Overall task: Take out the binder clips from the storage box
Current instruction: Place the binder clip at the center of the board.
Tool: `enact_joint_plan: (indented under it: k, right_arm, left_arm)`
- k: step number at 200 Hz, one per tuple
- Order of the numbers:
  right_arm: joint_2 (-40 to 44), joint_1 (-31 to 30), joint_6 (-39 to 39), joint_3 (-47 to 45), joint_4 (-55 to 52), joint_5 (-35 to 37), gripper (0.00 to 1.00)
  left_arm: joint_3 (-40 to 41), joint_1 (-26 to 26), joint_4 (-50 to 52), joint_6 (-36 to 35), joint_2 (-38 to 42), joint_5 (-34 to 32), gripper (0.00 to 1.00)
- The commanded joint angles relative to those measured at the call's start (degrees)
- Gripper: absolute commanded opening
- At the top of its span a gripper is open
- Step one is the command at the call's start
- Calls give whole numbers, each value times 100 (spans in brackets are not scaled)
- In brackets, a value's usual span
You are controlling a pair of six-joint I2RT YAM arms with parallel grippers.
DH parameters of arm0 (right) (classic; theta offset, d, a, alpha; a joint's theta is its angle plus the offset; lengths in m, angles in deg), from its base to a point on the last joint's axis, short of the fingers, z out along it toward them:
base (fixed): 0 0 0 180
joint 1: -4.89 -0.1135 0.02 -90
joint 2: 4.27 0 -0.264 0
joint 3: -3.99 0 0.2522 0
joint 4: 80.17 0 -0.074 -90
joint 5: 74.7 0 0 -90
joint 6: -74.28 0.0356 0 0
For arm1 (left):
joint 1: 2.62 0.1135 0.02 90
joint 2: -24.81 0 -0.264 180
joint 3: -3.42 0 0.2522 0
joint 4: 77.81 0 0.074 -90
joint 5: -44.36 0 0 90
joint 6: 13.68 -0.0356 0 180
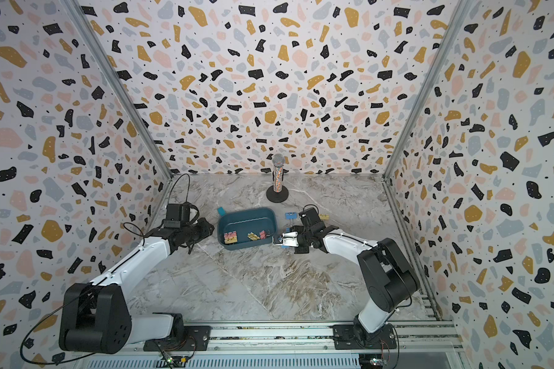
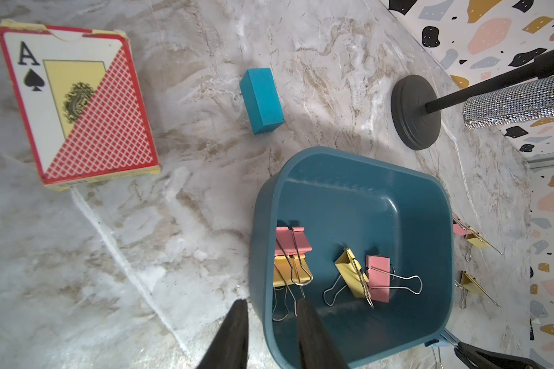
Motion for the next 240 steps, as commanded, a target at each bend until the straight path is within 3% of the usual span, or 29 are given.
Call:
enact_joint_plan:
  k: [1,240]
  right_arm:
    - [-32,101,-57,-34,224,-189,0]
    - [-479,283,-220,-132,347,-318,0]
  left_arm:
    - [21,21,-83,13,97,54,30]
    - [6,21,-40,-31,139,-29,31]
